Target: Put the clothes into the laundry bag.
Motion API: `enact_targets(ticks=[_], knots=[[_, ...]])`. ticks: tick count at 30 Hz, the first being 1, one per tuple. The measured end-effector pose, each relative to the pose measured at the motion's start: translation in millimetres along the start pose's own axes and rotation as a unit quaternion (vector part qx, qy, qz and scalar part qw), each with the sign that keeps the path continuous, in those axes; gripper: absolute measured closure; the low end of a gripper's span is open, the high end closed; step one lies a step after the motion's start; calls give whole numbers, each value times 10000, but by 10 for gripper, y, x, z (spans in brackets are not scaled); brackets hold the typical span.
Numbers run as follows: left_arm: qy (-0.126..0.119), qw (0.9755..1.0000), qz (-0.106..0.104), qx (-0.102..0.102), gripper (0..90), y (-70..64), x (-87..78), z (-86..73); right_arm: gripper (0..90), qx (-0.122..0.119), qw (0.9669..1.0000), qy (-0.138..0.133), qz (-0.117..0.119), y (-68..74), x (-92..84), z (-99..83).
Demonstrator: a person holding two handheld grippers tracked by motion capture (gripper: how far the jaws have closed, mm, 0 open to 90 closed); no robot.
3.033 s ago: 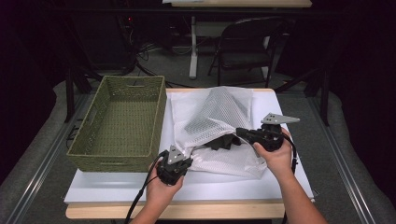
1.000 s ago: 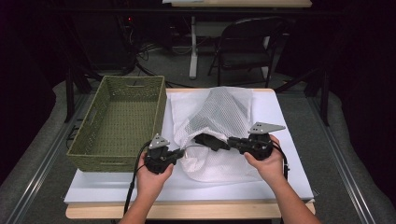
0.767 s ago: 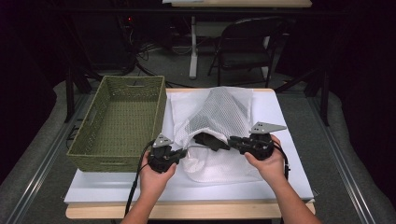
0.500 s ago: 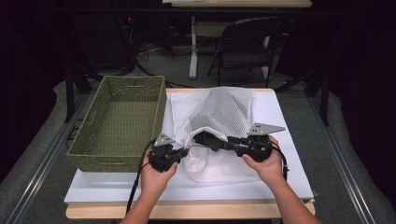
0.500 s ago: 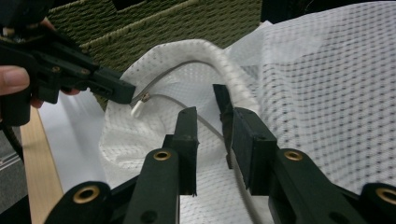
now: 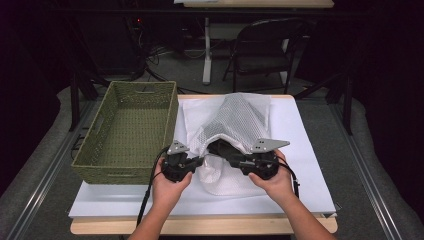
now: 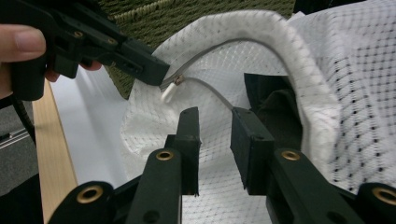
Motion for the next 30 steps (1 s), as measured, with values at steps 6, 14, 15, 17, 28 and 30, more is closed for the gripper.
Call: enact_targets(ticks=[6,14,15,17,28,30], knots=[[-20,10000,-11,16,880,-16,22,29,745,-14,9999,38,111,64,113,-32],[-4,10000,-28,46,880,-35,24,45,762,21,9998,102,191,89,198,-77],[-3,10000,-25,37,879,-39,24,45,763,5,9997,109,205,98,210,-77],[-11,10000,-9,58,879,-32,26,43,764,3,9997,143,219,109,228,-78],[-41,10000,-50,-7,880,-29,29,51,772,-45,9995,120,287,137,308,-83],[-54,10000,-57,0,880,-36,34,52,774,-42,9995,137,297,147,329,-89]])
Point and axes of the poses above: each handheld gripper's, and its own axes: x roughly forward along the jaws, z roughly out of its top, y roughly to its left, the point moved 3 cm from there along x, roughly forward along the jaws
